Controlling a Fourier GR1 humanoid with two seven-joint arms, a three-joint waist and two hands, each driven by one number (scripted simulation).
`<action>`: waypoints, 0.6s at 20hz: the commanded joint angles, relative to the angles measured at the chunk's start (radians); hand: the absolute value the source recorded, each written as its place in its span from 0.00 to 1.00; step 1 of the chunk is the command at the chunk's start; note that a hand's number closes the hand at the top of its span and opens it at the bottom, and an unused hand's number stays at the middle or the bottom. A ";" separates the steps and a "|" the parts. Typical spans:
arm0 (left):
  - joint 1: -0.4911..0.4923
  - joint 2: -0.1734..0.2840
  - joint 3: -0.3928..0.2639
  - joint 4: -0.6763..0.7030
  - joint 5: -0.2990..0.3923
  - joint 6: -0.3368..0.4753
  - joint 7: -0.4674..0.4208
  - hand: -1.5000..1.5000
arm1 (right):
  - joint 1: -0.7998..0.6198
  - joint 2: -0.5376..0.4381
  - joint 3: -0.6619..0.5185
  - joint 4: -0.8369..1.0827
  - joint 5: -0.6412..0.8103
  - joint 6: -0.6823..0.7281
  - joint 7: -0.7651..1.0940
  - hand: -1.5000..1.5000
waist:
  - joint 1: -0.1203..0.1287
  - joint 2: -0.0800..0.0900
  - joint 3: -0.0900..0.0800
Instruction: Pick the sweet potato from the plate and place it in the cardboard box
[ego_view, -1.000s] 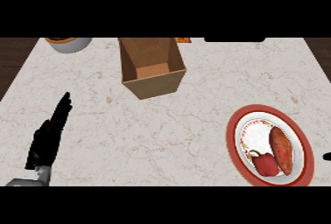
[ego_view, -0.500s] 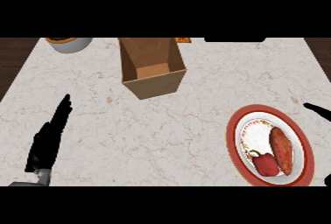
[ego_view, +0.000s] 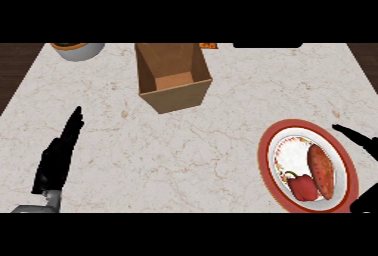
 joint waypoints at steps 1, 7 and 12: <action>0.069 0.033 0.048 -0.043 0.019 -0.058 -0.020 0.50 | 0.018 0.049 0.000 0.008 0.071 0.023 0.029 0.00 | 0.004 0.000 0.000; -0.038 -0.063 0.019 0.023 -0.067 -0.016 0.015 0.50 | -0.044 0.123 -0.014 0.108 0.170 0.064 -0.003 0.00 | 0.003 0.002 0.000; 0.027 -0.039 0.073 -0.088 -0.038 -0.088 0.071 0.50 | -0.025 0.170 -0.065 0.151 0.253 0.063 -0.089 0.00 | 0.005 0.000 0.001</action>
